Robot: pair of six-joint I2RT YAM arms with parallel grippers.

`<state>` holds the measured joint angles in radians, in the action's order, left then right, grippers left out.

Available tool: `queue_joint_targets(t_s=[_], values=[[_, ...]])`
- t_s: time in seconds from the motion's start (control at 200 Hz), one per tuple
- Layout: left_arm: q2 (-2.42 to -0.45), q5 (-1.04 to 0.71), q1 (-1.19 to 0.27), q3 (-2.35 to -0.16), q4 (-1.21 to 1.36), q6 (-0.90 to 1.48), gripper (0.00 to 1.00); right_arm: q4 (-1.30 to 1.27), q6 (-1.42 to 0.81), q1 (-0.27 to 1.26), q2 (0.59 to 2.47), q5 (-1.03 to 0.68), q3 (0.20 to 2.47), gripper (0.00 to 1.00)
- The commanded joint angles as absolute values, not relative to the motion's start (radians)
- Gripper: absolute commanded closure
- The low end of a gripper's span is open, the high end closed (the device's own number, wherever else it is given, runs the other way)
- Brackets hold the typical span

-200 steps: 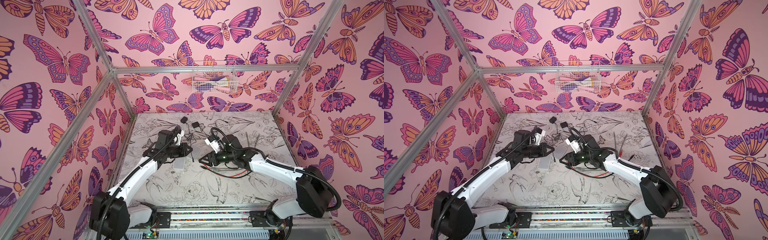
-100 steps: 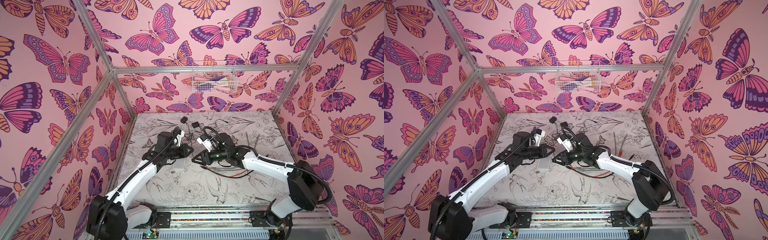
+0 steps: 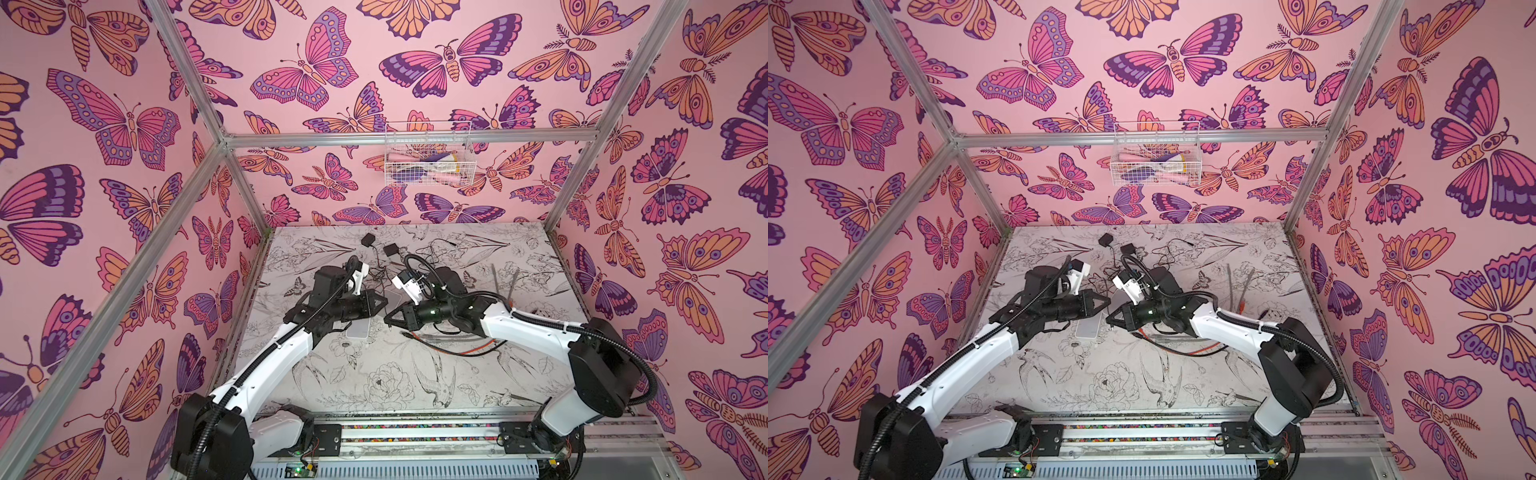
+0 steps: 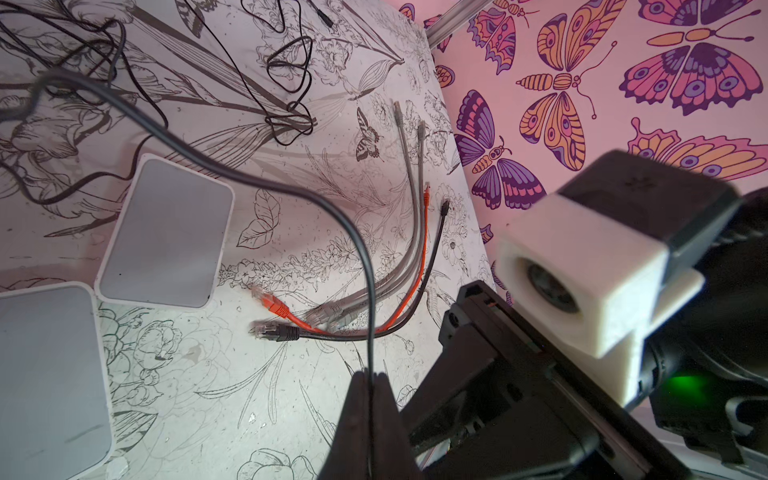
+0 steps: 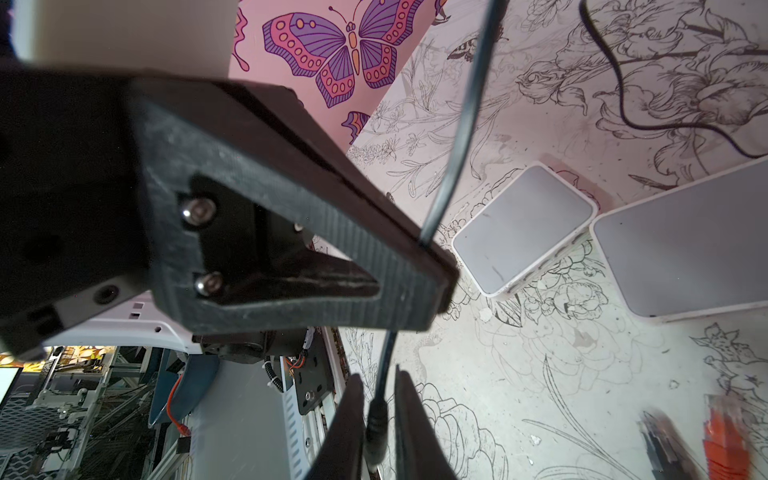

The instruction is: Insert the plug into the switch port

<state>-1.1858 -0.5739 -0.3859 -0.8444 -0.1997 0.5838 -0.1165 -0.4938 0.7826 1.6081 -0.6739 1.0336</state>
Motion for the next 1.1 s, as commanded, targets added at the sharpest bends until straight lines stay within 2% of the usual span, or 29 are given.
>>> queue_joint_targets(t_s=[0.0, 0.12, 0.24, 0.381, 0.446, 0.566, 0.806, 1.006, 1.076, 1.086, 1.096], values=[[-1.167, -0.6, -0.39, -0.821, -0.174, 0.58, 1.0, -0.132, -0.488, 0.793, 1.615, -0.673, 1.064, 0.86], [-1.156, -0.595, -0.39, -0.813, -0.173, 0.582, 1.0, -0.128, -0.489, 0.795, 1.613, -0.676, 1.064, 0.89], [-1.148, -0.585, -0.39, -0.814, -0.178, 0.579, 1.0, -0.123, -0.487, 0.798, 1.607, -0.678, 1.059, 0.98], [-1.137, -0.489, -0.385, -0.85, -0.263, 0.549, 0.4, -0.086, -0.475, 0.797, 1.587, -0.649, 1.052, 1.0], [-1.135, -0.414, -0.384, -0.879, -0.326, 0.528, 0.29, -0.05, -0.465, 0.798, 1.579, -0.596, 1.052, 1.0], [-1.134, -0.267, -0.385, -0.911, -0.436, 0.497, 0.24, 0.009, -0.46, 0.782, 1.539, -0.538, 1.06, 1.0], [-1.121, -0.193, -0.383, -0.87, -0.495, 0.456, 0.23, 0.029, -0.537, 0.704, 1.513, -0.465, 1.047, 1.0], [-1.258, -0.044, -0.385, -0.875, -0.555, 0.401, 0.2, 0.143, -0.777, 0.489, 1.484, -0.291, 1.024, 1.0], [-1.318, -0.007, -0.385, -0.887, -0.563, 0.393, 0.17, 0.036, -0.819, 0.434, 1.446, -0.338, 0.956, 1.0], [-1.324, -0.002, -0.385, -0.888, -0.563, 0.392, 0.16, 0.018, -0.818, 0.432, 1.443, -0.351, 0.951, 1.0], [-1.329, 0.002, -0.386, -0.889, -0.564, 0.391, 0.11, 0.006, -0.816, 0.43, 1.441, -0.365, 0.948, 1.0]])
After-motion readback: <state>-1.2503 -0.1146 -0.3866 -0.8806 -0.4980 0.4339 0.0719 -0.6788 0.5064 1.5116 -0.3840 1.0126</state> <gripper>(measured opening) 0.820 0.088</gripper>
